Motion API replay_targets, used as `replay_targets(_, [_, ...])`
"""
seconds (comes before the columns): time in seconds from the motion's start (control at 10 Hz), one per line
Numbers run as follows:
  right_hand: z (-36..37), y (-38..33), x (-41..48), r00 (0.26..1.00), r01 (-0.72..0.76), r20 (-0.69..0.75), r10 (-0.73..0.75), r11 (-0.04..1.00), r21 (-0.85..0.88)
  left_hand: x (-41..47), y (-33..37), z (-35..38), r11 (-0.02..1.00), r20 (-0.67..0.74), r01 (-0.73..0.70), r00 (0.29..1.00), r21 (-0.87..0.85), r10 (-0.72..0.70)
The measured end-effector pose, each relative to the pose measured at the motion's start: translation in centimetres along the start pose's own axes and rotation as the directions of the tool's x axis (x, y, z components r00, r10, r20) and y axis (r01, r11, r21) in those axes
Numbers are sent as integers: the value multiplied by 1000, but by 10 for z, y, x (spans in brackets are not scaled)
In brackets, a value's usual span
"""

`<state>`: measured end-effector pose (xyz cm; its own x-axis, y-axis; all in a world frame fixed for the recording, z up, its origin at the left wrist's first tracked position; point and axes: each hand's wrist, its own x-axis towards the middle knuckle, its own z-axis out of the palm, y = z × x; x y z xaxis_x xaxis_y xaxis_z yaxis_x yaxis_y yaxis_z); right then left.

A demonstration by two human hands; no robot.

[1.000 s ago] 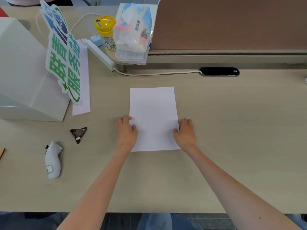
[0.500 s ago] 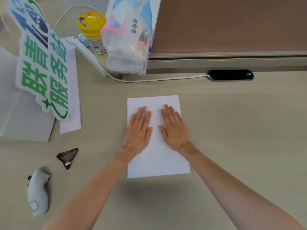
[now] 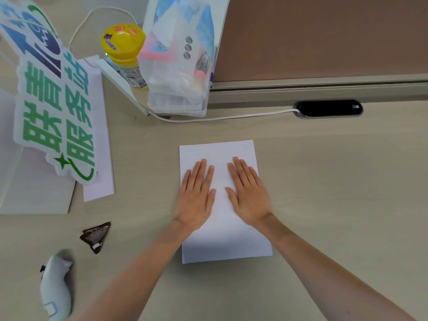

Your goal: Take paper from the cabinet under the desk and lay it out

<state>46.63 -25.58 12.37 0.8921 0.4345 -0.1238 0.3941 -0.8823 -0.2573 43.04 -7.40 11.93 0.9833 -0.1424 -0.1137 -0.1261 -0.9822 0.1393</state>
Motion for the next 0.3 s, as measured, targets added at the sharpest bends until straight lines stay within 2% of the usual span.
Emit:
replay_targets(0.2, [-25, -1, 8, 995, 10, 103, -13, 1000, 28, 7, -4, -19, 1000, 47, -4, 999, 15, 3])
replay_targets(0.3, [-48, -9, 14, 993, 7, 115, -17, 997, 82, 19, -3, -43, 996, 58, -11, 998, -90, 16])
